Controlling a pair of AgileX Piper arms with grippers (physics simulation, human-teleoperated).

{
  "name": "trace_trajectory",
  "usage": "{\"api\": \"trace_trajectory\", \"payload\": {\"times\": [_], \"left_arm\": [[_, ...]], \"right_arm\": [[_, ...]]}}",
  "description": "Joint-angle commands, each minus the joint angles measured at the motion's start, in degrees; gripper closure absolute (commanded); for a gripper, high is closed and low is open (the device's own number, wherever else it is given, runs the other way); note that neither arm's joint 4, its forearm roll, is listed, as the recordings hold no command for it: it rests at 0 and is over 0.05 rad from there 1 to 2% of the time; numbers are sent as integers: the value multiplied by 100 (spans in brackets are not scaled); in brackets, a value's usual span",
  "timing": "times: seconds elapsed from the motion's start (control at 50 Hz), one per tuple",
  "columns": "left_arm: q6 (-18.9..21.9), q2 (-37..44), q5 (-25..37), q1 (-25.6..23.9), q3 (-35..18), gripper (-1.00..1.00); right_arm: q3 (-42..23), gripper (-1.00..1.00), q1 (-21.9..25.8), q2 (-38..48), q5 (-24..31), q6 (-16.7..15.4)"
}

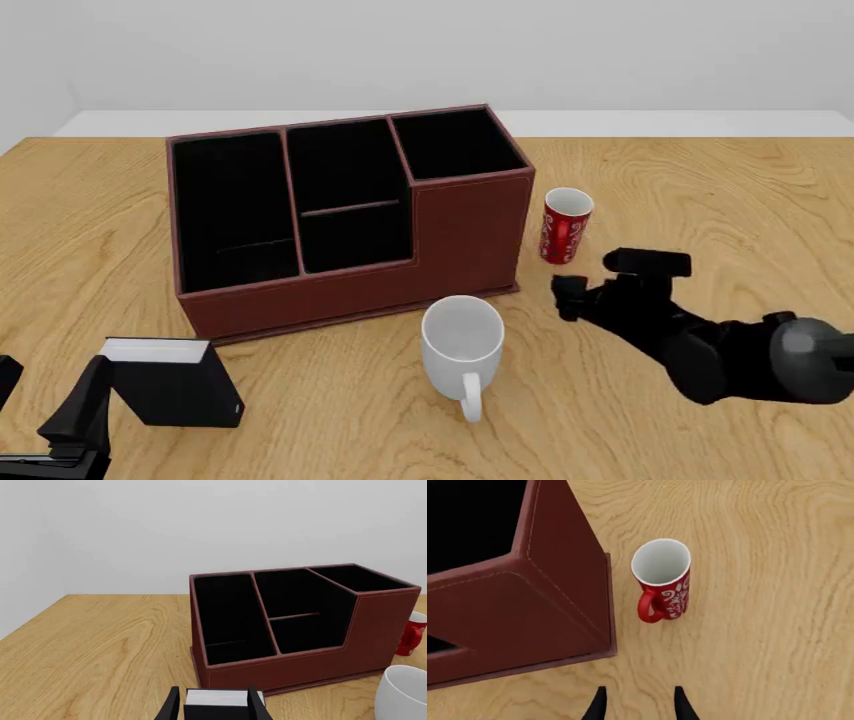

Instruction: Pick up the red mug and place it to the right of the caddy.

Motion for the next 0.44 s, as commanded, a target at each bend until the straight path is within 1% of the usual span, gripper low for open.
{"api": "trace_trajectory", "payload": {"times": [0.02,0.1,0.14,0.16,0.22,0.24,0.26,0.28,0.3,0.36,0.38,0.42,0.44], "left_arm": [[0,0,0,0,0,-100],[0,0,0,0,0,-100],[0,0,0,0,0,-100],[0,0,0,0,0,-100],[0,0,0,0,0,-100],[0,0,0,0,0,-100],[0,0,0,0,0,-100],[0,0,0,0,0,-100],[0,0,0,0,0,-100],[0,0,0,0,0,-100],[0,0,0,0,0,-100],[0,0,0,0,0,-100],[0,0,0,0,0,-100]], "right_arm": [[1528,-100,140,-1594,-163,173],[2080,-100,171,-2376,-12,156],[2276,-100,146,-2632,36,191],[2456,-100,174,-2945,143,207],[2857,-100,182,-4024,744,235],[2960,-100,162,-4492,1073,232],[2983,-100,145,-4703,1237,210],[3057,-100,117,-5197,1616,178],[3120,-100,150,-5642,1986,218],[3127,-100,141,-6975,3290,241],[3124,-100,122,-7782,4067,217],[3126,-100,76,-8688,4885,27],[3126,-100,125,-9076,5270,117]]}}
